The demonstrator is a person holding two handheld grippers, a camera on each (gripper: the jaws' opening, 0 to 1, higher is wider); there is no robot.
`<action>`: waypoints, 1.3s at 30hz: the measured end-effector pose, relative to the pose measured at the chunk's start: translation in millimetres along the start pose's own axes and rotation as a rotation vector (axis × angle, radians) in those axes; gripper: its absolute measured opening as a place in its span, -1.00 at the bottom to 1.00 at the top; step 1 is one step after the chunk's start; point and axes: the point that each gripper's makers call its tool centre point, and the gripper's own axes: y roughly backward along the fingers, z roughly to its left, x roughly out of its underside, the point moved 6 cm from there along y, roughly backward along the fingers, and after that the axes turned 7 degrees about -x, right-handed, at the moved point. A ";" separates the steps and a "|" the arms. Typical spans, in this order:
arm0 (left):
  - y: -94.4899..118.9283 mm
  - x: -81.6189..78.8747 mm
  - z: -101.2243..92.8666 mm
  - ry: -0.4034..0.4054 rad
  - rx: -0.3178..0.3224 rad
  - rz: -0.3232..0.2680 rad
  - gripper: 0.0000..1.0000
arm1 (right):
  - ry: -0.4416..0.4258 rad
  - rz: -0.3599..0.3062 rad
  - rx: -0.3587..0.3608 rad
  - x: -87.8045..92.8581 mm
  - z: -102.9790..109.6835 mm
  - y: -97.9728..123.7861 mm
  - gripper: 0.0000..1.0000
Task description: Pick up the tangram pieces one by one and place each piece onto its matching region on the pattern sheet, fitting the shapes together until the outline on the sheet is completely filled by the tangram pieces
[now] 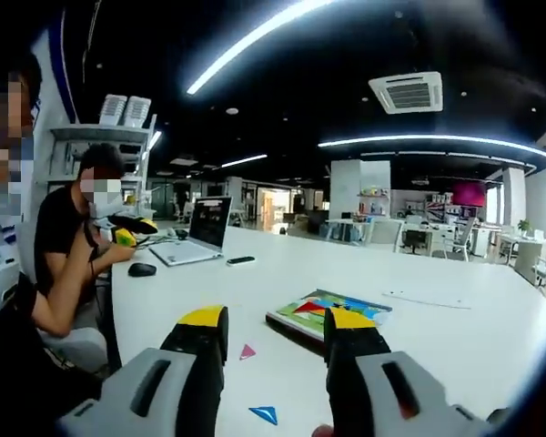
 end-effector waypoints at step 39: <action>3.3 -0.9 -4.4 -0.015 0.004 0.005 -0.31 | 0.298 0.438 -0.164 12.7 -8.3 -24.6 -0.16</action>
